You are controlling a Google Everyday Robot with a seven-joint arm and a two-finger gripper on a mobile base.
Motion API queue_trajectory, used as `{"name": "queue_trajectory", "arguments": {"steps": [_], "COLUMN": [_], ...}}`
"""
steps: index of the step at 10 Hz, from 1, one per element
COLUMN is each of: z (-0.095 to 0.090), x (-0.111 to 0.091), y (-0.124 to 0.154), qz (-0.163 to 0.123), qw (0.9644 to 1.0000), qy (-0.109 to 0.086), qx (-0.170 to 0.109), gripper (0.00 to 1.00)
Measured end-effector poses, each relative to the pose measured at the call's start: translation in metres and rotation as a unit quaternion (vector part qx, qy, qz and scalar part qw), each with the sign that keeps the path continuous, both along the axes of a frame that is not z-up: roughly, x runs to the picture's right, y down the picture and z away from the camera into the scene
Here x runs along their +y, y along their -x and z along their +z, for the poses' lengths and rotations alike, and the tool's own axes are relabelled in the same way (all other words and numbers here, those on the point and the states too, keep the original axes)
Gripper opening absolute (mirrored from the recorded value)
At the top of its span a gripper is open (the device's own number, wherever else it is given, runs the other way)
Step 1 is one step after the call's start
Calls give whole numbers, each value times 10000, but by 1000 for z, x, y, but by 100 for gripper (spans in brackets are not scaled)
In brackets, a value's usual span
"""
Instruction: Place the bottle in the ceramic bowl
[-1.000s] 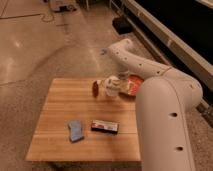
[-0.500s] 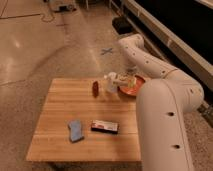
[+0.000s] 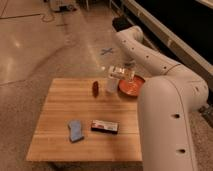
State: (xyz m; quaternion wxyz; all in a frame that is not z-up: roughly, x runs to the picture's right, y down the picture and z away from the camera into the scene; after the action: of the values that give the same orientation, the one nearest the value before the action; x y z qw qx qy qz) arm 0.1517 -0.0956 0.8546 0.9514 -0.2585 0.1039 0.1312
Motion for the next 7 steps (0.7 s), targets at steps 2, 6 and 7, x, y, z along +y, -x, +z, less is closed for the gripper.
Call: {"name": "queue_trajectory", "arguments": {"steps": [2, 6, 7], "z": [3, 7, 9], "x": [-5, -10, -11], "y": [-5, -29, -36], "qz": [127, 506, 625], "qw": [9996, 9939, 9907], "qy": [-189, -656, -790], "qx": [142, 724, 918], "gripper": [4, 4, 4]}}
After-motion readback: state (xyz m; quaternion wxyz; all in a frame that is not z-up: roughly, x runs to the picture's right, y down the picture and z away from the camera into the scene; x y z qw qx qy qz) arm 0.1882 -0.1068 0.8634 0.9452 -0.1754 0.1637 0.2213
